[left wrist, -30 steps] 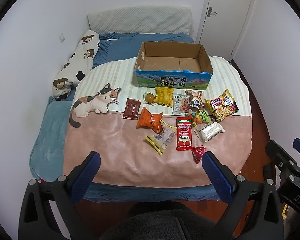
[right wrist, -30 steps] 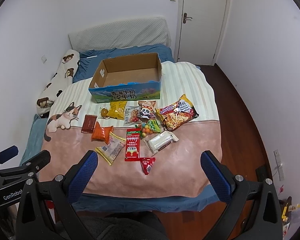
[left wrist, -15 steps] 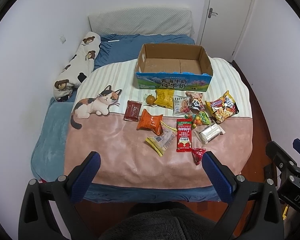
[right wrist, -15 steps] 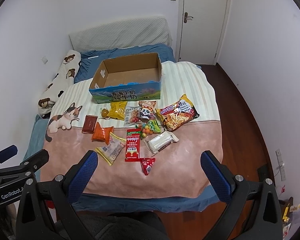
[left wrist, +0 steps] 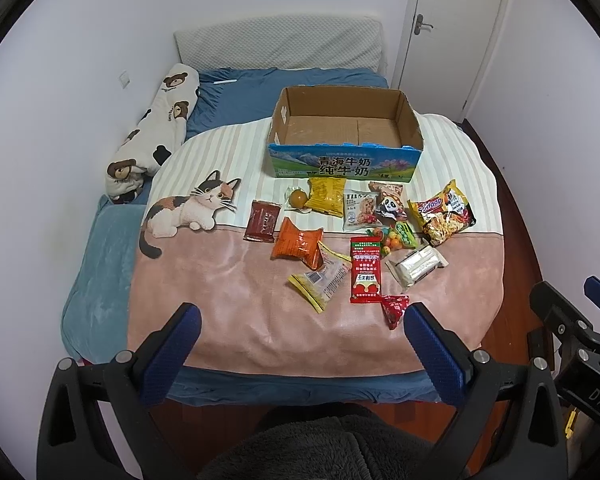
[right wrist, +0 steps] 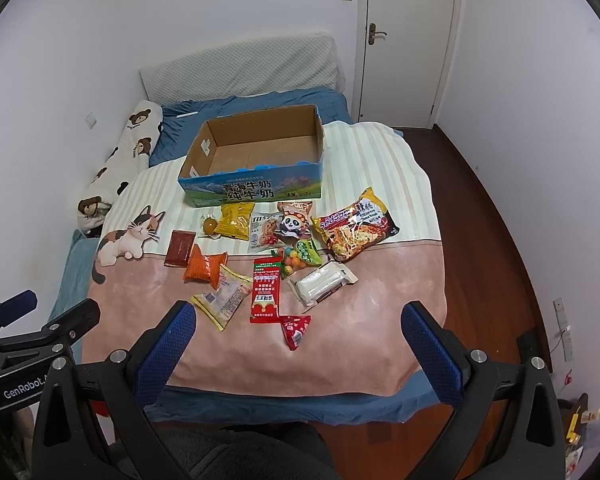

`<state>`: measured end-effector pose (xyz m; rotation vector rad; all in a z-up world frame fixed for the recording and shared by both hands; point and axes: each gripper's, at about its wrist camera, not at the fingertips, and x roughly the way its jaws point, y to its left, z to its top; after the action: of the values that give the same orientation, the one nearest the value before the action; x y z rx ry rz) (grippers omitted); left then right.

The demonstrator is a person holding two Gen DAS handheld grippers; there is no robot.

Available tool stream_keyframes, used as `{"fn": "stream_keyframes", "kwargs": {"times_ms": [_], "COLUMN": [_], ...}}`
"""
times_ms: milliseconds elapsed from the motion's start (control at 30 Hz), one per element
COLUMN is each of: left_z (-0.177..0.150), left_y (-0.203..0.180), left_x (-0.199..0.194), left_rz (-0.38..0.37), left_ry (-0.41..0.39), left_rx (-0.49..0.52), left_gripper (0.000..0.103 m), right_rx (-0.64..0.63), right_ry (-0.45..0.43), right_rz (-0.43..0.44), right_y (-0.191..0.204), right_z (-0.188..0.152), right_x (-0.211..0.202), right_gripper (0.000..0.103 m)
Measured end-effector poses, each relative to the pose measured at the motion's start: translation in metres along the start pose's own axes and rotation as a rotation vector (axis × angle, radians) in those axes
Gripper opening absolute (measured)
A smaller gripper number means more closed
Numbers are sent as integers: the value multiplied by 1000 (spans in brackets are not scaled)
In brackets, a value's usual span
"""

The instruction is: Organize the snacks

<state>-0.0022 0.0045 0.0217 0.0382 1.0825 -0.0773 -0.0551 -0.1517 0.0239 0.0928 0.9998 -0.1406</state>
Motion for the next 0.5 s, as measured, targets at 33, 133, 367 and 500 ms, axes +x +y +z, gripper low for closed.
{"fn": "stream_keyframes", "kwargs": {"times_ms": [33, 133, 367, 500], "left_z": [0, -2, -2, -2], "left_y": [0, -1, -1, -1], "left_x": [0, 0, 0, 0], "left_rz": [2, 0, -1, -1], "left_ry": [0, -1, -1, -1], "left_rx": [0, 2, -1, 0], "left_gripper": [103, 103, 103, 103], "right_rx": [-2, 1, 4, 10], "right_ry": [-1, 0, 1, 1], "right_rz": [-2, 0, 2, 9], "right_y": [0, -1, -1, -2], "right_z": [0, 0, 1, -1], "right_x": [0, 1, 1, 2], "right_gripper": [103, 103, 103, 103]}}
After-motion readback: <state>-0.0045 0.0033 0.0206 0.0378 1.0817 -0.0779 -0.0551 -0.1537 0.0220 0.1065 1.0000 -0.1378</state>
